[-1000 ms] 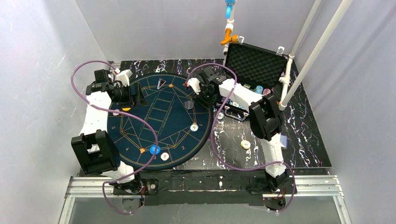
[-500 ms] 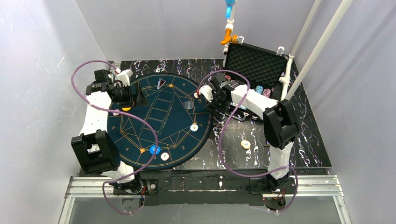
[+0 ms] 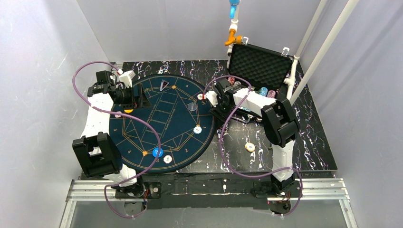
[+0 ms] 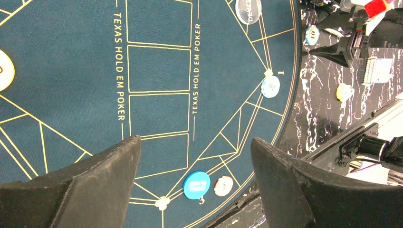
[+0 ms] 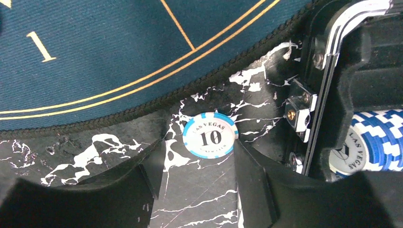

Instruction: Distribute texas hold em gaming equipment

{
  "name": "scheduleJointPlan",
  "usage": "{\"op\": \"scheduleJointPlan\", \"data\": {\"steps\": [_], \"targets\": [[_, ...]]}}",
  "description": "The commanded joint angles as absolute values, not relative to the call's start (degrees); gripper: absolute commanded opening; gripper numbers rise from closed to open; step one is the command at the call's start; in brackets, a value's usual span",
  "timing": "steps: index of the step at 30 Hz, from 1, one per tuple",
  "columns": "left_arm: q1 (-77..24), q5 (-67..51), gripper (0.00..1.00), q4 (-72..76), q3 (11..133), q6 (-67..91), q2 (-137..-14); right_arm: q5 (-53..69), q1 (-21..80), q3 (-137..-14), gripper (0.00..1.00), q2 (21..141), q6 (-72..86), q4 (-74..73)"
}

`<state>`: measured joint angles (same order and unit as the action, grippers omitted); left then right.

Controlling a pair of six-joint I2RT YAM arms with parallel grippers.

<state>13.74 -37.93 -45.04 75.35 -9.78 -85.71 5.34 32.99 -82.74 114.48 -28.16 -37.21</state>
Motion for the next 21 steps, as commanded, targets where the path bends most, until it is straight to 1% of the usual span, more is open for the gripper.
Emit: {"op": "scheduleJointPlan", "data": {"steps": [1,4,8,13,18,20,21], "targets": [[13.54,-38.42,0.84,-46.23,75.4,-10.07,-83.35,7.65,32.61,-81.31,0.6,115.51,-27.99,-35.62],[13.51,-38.34,0.84,-46.23,75.29,-10.13,-83.25,9.56,32.6,-80.68,0.55,115.54,-28.59,-36.59],[13.6,-37.99,0.84,-46.23,75.3,-10.17,-83.16,11.42,33.44,-78.61,0.49,112.63,-28.61,-37.78],[13.55,-38.13,0.84,-46.23,75.32,-10.06,-83.28,10.99,35.22,-74.81,0.48,108.56,-28.52,-39.4],[13.53,-38.55,0.84,-46.23,75.18,-9.89,-83.54,10.7,36.03,-73.05,0.5,105.2,-27.61,-39.63],[13.55,-38.66,0.84,-46.23,75.32,-9.71,-83.65,10.24,36.04,-73.87,0.54,104.81,-27.39,-39.66],[13.5,-38.75,0.84,-46.25,75.32,-9.65,-83.67,9.83,36.04,-74.17,0.57,104.68,-27.22,-39.54]]}}
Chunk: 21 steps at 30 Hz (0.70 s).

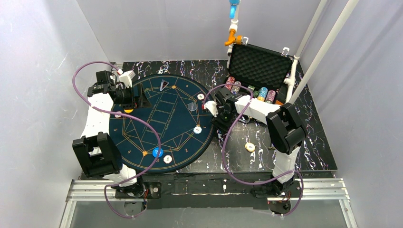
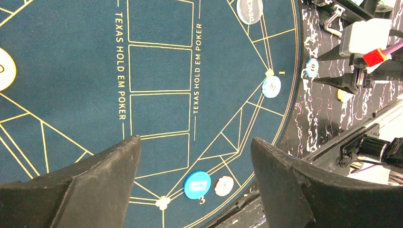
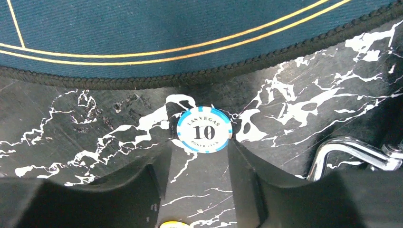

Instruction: Distribute texas hold em gaming equipment

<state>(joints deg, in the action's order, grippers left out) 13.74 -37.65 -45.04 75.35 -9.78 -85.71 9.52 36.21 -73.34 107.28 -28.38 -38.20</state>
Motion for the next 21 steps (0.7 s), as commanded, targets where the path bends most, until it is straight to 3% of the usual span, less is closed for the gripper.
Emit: {"op": "scheduleJointPlan", "data": {"steps": [1,3,8,21], "targets": [[13.49,-38.76,0.84,-46.23,75.31,-9.61,-83.59,9.24,36.04,-74.44,0.61,104.49,-27.06,-39.38],[13.48,-38.69,0.84,-46.24,75.4,-9.5,-83.48,7.93,36.04,-74.7,0.67,104.02,-26.55,-38.85],[13.53,-38.37,0.85,-46.23,75.5,-9.56,-83.25,5.88,36.36,-74.58,0.73,104.91,-25.84,-38.32],[13.6,-38.76,0.85,-46.06,75.35,-9.2,-83.76,4.0,38.81,-74.82,0.73,108.75,-25.22,-35.87]]}}
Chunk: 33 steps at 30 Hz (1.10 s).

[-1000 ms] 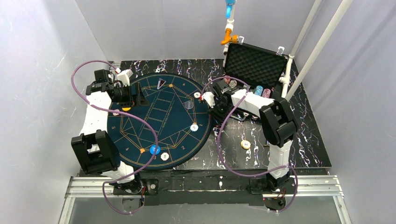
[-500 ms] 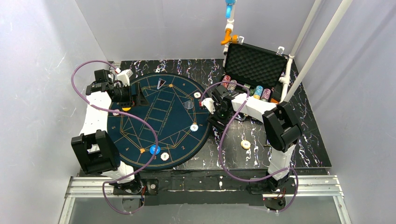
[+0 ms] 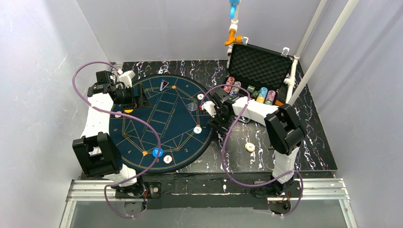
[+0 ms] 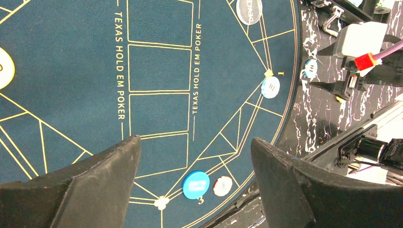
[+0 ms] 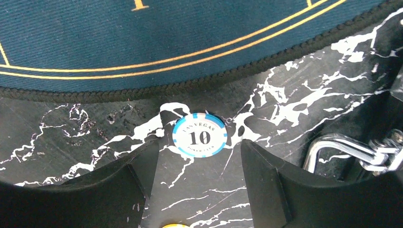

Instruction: Distribute texas hold em gaming equipment

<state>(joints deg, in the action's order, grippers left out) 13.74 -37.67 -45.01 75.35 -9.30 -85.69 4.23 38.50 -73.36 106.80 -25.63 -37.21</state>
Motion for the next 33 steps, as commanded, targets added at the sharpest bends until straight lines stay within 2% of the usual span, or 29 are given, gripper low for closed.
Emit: {"op": "scheduleJointPlan", "data": {"steps": [1,7,15,18,27,33], "targets": [[13.52,-38.76,0.85,-46.08,75.36,-9.22,-83.76,4.08,38.9,-74.73,0.72,109.19,-25.22,-35.72],[13.53,-38.15,0.85,-46.05,75.29,-9.43,-83.43,4.21,39.63,-73.19,0.67,110.7,-25.39,-35.43],[13.6,-38.06,0.85,-46.05,75.41,-9.42,-83.62,5.21,40.17,-71.64,0.43,110.34,-26.0,-36.92],[13.54,-38.27,0.85,-46.06,75.54,-9.33,-83.75,5.23,40.17,-72.78,0.37,109.35,-26.15,-37.58],[13.58,-37.81,0.85,-45.97,75.6,-9.55,-84.1,4.85,40.01,-80.47,0.34,107.15,-26.52,-40.26],[13.55,-37.87,0.85,-45.97,76.17,-9.54,-84.56,4.66,39.9,-87.82,0.34,109.8,-26.61,-40.63]]}}
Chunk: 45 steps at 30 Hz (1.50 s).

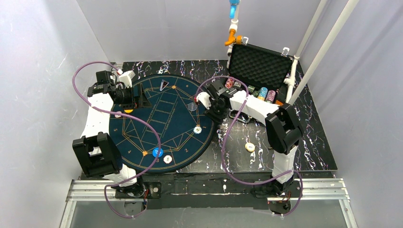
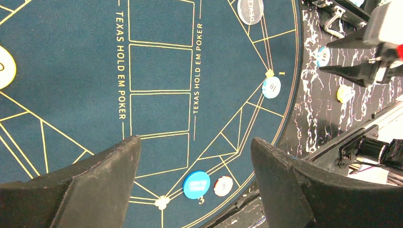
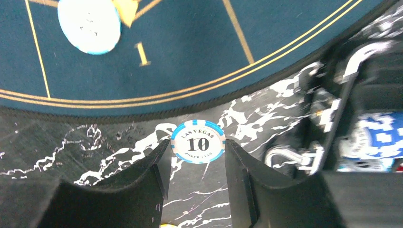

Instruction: Distribute texas hold em gaming equipment

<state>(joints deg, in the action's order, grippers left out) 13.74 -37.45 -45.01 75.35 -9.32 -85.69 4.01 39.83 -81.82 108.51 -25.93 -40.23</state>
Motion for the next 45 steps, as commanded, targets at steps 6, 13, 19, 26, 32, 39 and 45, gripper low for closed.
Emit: {"op": "scheduleJointPlan", "data": {"steps": [6,13,19,26,32,39,45], "targets": [[13.56,-38.14,0.85,-45.97,76.3,-9.45,-85.09,4.12,39.82,-99.0,0.34,117.18,-26.07,-39.51],[13.55,-37.36,0.85,-45.97,76.7,-10.01,-84.99,2.68,39.17,-111.13,0.34,126.29,-24.32,-38.33],[13.55,-37.46,0.85,-45.97,77.12,-10.09,-85.4,2.29,38.16,-114.8,0.34,130.46,-23.1,-36.84],[13.62,-37.43,0.85,-45.97,77.03,-10.29,-85.95,2.04,37.47,-115.31,0.38,133.06,-22.94,-35.16],[13.54,-37.66,0.85,-45.97,76.98,-10.43,-86.46,2.59,37.35,-116.4,0.4,134.29,-22.53,-34.16],[13.54,-38.28,0.85,-46.0,77.56,-9.96,-86.95,4.2,37.35,-117.64,0.5,135.79,-21.7,-34.99],[13.54,-38.34,0.86,-45.97,77.35,-10.4,-86.43,5.6,37.35,-118.06,0.75,133.62,-21.0,-36.45]]}}
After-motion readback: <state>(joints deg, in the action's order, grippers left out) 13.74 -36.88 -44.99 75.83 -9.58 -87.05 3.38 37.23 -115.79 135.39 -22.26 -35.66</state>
